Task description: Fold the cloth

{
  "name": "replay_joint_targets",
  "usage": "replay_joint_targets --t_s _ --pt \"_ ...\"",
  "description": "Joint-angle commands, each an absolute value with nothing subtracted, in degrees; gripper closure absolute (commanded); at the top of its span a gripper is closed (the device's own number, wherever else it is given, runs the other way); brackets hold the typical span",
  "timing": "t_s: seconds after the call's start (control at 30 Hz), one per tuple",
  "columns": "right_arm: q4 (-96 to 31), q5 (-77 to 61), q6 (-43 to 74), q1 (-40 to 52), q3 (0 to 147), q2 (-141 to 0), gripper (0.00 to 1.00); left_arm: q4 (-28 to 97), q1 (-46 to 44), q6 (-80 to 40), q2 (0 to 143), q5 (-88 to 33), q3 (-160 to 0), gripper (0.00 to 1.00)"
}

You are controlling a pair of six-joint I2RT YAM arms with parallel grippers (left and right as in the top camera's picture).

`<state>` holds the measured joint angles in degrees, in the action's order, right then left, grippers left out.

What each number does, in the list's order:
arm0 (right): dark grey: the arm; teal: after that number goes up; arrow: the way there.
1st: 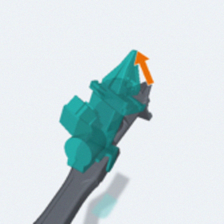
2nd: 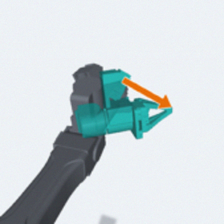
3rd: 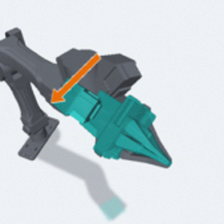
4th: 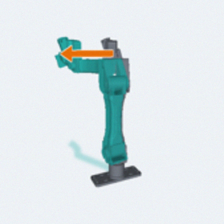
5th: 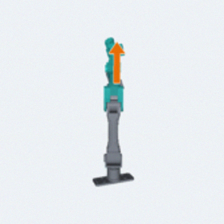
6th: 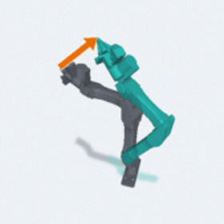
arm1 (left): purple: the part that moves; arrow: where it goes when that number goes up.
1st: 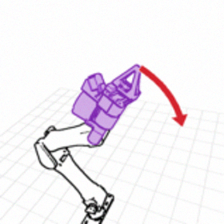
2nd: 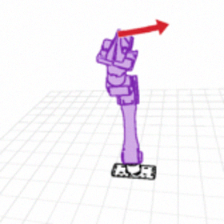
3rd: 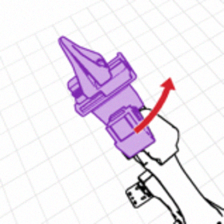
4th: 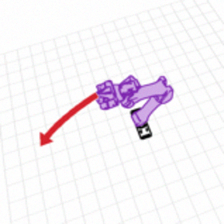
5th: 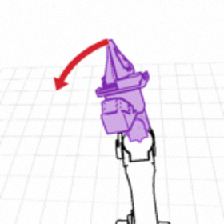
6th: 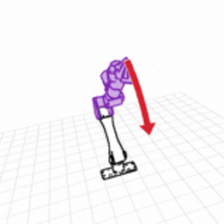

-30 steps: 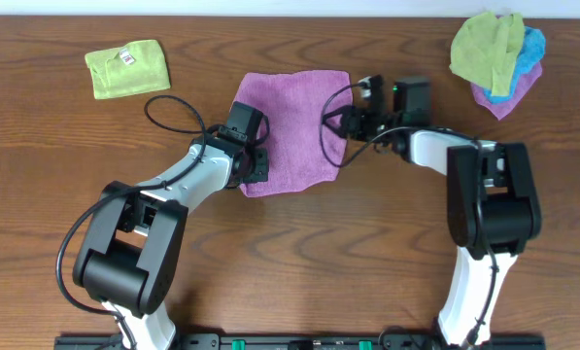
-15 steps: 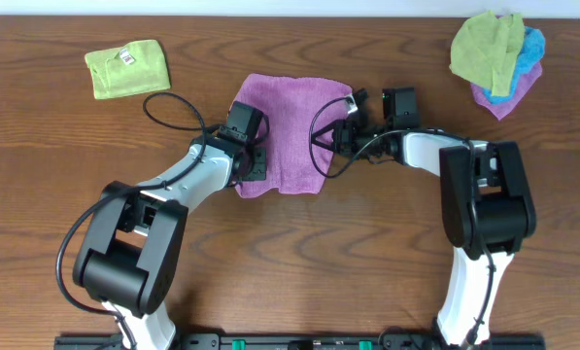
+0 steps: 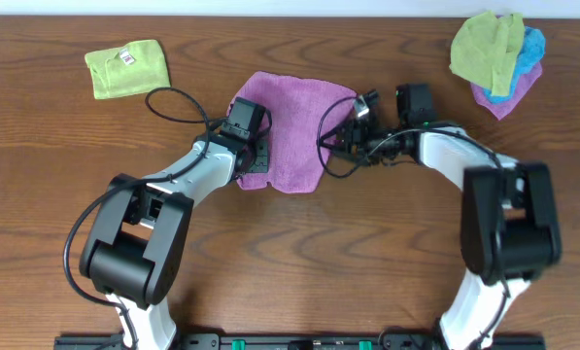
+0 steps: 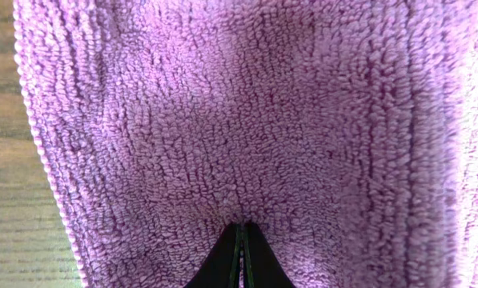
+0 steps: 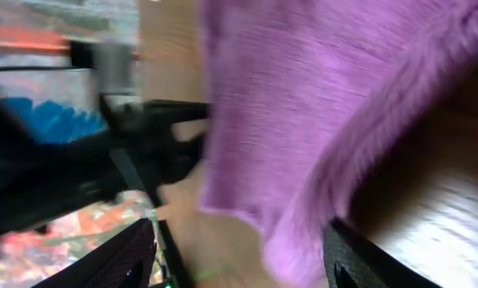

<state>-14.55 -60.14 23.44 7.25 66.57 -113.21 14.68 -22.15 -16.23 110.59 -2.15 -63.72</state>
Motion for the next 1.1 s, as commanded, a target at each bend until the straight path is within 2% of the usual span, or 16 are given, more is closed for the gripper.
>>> replay_joint_targets --t_s 0.0,0.27,0.43,0.63,1.07 --pt "-14.6 -62.6 22.7 6.8 66.4 -107.8 0.30 15.6 -21.8 -15.2 114.7 -1.3 -62.4 0.94" --pt "-19.3 -56.4 19.0 6.0 66.4 -103.0 0.28 15.6 -21.8 -15.2 114.7 -1.3 -62.4 0.94" --pt "-33.0 -36.1 10.7 6.1 66.4 -103.0 0.27 15.6 -21.8 -15.2 114.7 -1.3 -62.4 0.94" --pt "-30.2 -28.1 9.5 6.1 66.4 -104.4 0.22 15.6 -21.8 -15.2 114.7 -1.3 -62.4 0.94" --pt "-20.2 -34.6 12.7 6.0 66.4 -114.8 0.21 15.6 -21.8 -15.2 114.7 -1.3 -62.4 0.94"
